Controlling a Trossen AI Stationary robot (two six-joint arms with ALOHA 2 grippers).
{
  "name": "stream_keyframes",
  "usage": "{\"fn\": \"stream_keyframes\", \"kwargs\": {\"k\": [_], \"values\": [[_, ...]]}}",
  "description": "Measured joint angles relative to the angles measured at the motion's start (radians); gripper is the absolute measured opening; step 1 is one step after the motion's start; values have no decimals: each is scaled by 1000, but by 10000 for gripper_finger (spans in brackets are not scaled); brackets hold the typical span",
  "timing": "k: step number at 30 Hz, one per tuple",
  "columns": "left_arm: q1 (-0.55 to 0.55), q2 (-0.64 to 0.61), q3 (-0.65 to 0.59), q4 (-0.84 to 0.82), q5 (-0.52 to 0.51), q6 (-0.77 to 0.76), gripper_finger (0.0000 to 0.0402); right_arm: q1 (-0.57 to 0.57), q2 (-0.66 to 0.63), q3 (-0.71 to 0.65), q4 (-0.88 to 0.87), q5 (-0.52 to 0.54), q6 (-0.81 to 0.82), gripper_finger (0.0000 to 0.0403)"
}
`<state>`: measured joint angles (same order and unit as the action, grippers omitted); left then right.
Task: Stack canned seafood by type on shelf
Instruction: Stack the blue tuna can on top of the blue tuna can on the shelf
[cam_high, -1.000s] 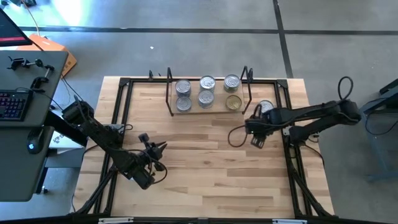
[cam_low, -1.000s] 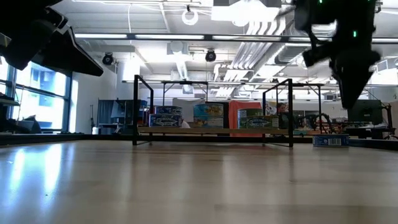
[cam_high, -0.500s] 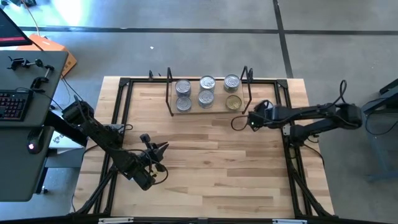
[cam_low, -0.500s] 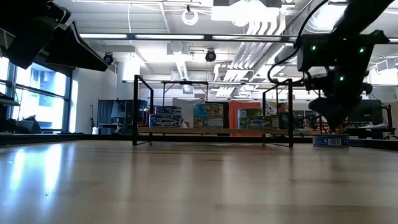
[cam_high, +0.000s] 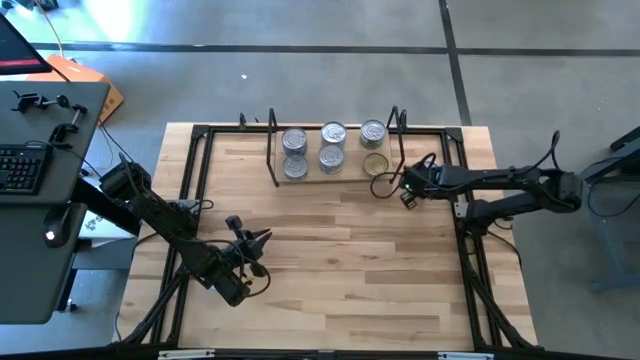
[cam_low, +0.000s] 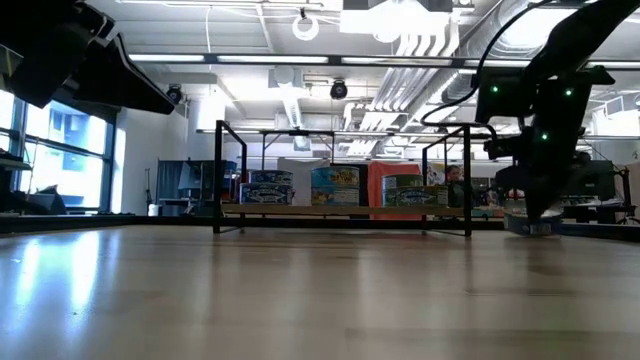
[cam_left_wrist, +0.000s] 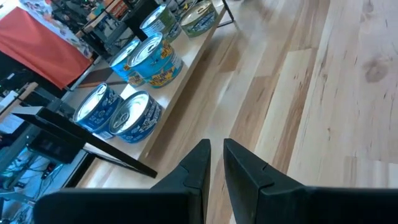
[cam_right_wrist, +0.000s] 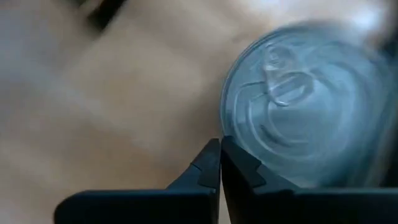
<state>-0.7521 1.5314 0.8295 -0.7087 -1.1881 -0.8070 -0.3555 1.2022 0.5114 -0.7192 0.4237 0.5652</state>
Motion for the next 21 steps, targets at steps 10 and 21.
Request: {"fn": "stream_keyframes", "kwargs": {"k": [10, 21], "values": [[0, 0, 0, 20, 1, 0, 35, 224, 2, -4, 49, -439, 164, 0], [1, 0, 0, 116, -1, 155, 35, 554, -54, -2, 60, -217, 332, 0]]}}
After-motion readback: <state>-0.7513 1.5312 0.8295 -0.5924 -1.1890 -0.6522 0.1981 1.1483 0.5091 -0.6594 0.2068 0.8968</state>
